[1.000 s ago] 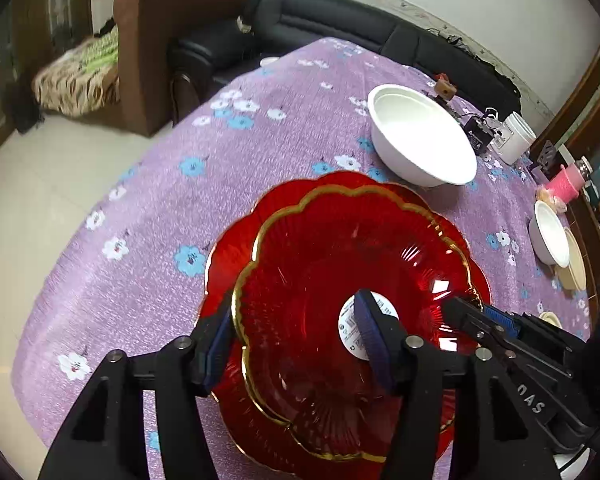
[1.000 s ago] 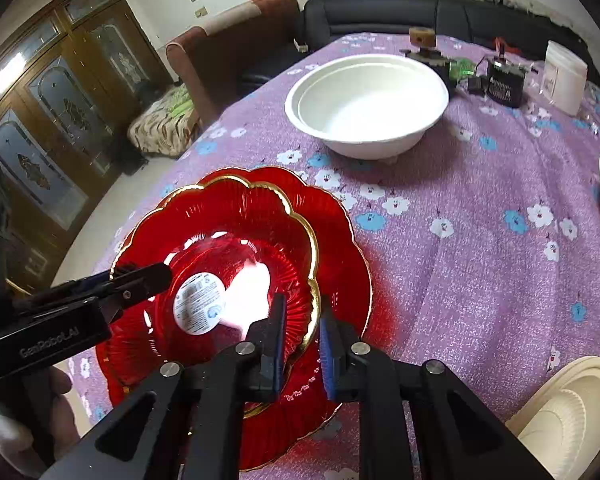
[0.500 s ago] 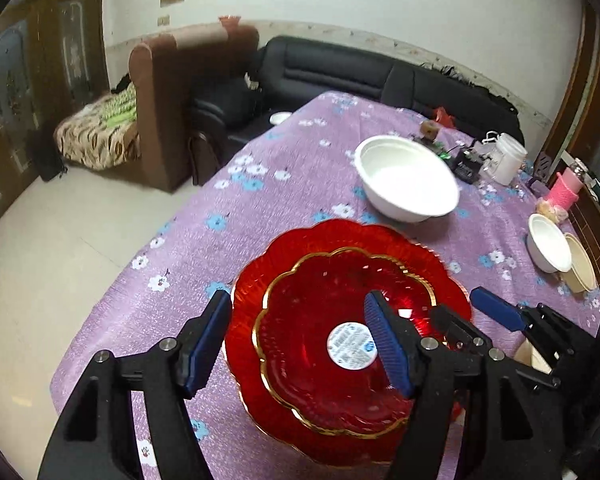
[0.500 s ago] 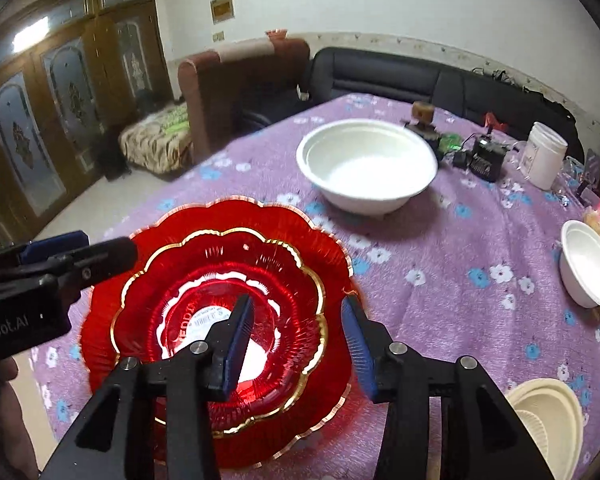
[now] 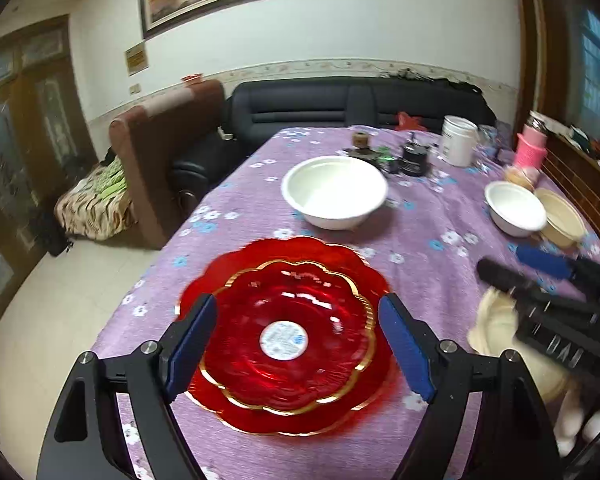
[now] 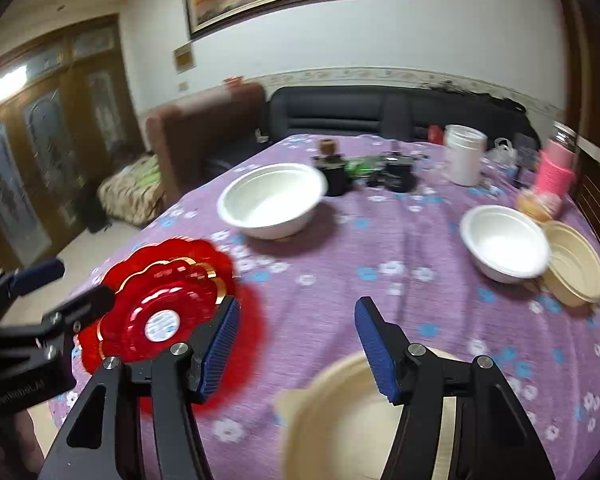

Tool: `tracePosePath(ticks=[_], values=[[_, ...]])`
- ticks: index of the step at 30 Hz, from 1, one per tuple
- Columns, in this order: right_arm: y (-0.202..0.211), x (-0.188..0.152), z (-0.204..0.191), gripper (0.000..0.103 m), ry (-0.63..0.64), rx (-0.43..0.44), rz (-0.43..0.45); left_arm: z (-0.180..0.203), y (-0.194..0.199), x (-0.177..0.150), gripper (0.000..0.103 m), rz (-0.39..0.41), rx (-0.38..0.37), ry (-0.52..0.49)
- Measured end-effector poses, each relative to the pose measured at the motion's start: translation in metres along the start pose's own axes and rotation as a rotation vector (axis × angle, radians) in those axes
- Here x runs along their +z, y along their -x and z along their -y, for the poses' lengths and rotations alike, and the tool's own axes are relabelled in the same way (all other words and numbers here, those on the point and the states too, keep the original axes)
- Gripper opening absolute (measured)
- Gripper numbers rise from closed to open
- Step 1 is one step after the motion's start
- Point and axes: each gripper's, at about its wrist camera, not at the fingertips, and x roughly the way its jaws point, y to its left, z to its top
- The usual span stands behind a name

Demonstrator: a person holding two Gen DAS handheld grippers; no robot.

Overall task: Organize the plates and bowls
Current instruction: 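Open both grippers and move them to the cream bowl, then grip the cream bowl rim with both grippers and lift it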

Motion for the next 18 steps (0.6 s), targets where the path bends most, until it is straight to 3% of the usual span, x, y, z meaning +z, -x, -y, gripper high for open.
tracePosePath(ticks=[11, 18], values=[[0.028, -0.029, 0.114, 0.067, -0.226, -0.083, 0.0, 0.054, -0.007, -0.004, 0.082, -0.057, -0.078, -0.071], [0.026, -0.06, 0.147, 0.066, -0.302, -0.049, -0.036, 0.093, -0.018, -0.015, 0.082, -0.123, -0.152, -0.121]])
